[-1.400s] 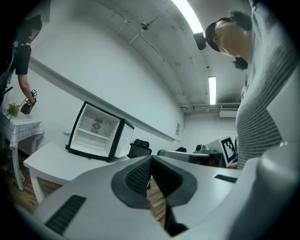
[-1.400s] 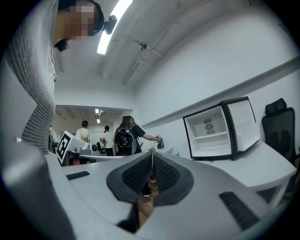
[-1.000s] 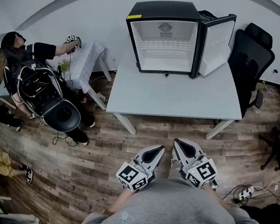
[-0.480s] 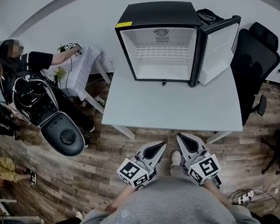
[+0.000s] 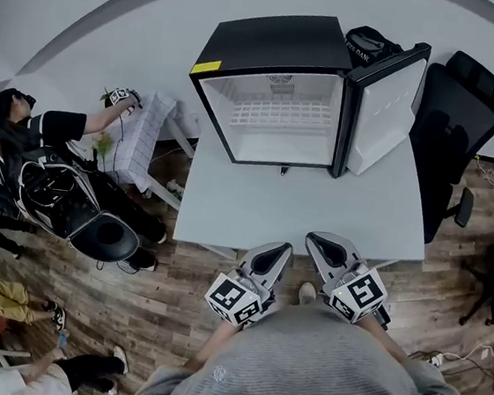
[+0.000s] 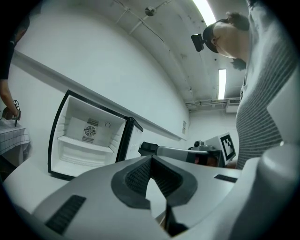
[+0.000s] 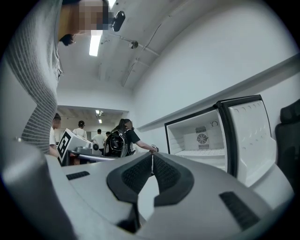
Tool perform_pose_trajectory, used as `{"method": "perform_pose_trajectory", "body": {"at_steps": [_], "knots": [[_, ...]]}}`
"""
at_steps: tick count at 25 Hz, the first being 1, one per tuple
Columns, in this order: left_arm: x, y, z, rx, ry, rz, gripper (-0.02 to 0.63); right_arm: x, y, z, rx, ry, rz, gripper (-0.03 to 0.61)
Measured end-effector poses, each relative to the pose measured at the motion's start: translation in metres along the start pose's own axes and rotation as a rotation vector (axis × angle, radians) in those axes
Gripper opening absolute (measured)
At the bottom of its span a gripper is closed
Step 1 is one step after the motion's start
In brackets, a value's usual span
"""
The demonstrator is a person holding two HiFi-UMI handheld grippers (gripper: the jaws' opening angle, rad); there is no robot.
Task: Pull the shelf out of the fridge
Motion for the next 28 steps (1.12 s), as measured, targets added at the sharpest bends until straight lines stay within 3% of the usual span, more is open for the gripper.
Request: {"method": "perform_pose_trajectory", "body": {"at_steps": [10,19,28], "knots": [[-0.012,0.051,-0.052,-0.024,0.015,0.017,0.012,-0.012,0.052,0.054,-0.022,0.005,0.022,0.014],[-0.014,0.066,-0.08,-0.011,0.005,0.01,0.012,-0.012,0.081,0.072,0.005,0.007,0.014,0.014],[-0.028,0.077,-0.135,0.034,-0.086,0.036,0.012,-0.023,0.121,0.081,0.062,-0.012,0.027,0.014]]}}
Point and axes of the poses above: the fingertips, and each gripper's own axes: y forward along the fingers, z to its right, x out of its underside, the point moved 5 cm from there along -y, backward along the fingers, and after that the axes turned 11 degrees about x, right-handed, at the moved point
